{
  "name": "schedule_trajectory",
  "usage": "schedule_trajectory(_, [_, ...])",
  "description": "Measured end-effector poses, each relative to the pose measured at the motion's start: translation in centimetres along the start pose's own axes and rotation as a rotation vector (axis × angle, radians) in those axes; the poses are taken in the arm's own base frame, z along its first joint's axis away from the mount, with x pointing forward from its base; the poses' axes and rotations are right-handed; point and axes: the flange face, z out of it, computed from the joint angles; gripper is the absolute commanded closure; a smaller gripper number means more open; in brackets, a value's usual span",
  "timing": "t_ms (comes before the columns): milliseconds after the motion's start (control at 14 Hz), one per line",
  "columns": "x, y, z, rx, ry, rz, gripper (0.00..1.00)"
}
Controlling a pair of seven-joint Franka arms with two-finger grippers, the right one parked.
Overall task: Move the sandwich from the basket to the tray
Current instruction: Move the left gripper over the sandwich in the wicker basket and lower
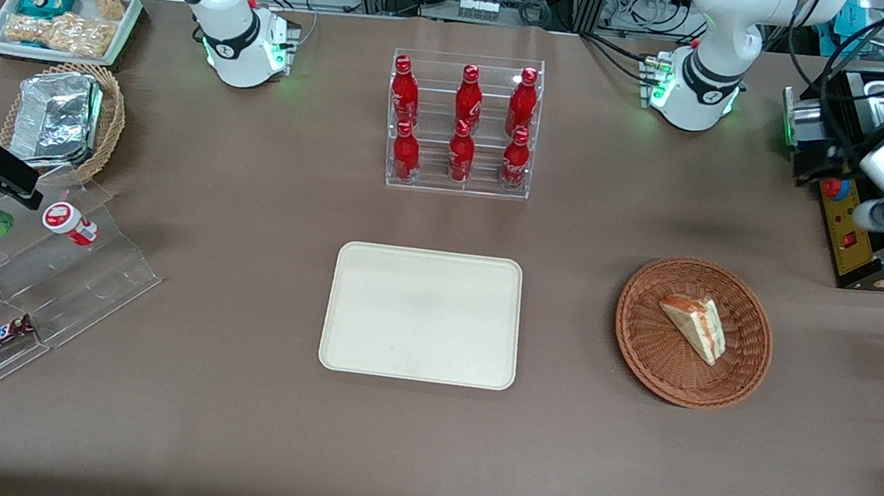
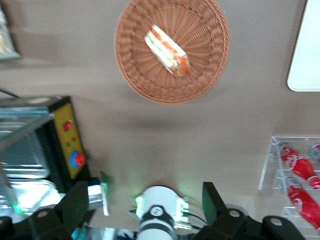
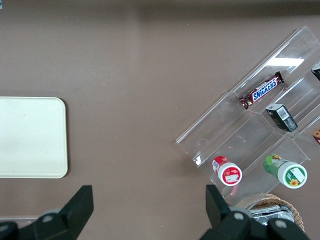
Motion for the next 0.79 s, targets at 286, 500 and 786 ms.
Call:
schedule_trajectory(286, [5.4, 1.0, 6.2, -0.023, -0.136, -0.070, 0.00])
schedule_trajectory(500, [9.3, 1.5, 10.1, -0.031, -0.123, -0.193, 0.00])
schedule_trajectory(786, [13.5, 2.0, 17.4, -0.064, -0.032, -0.366, 0.00])
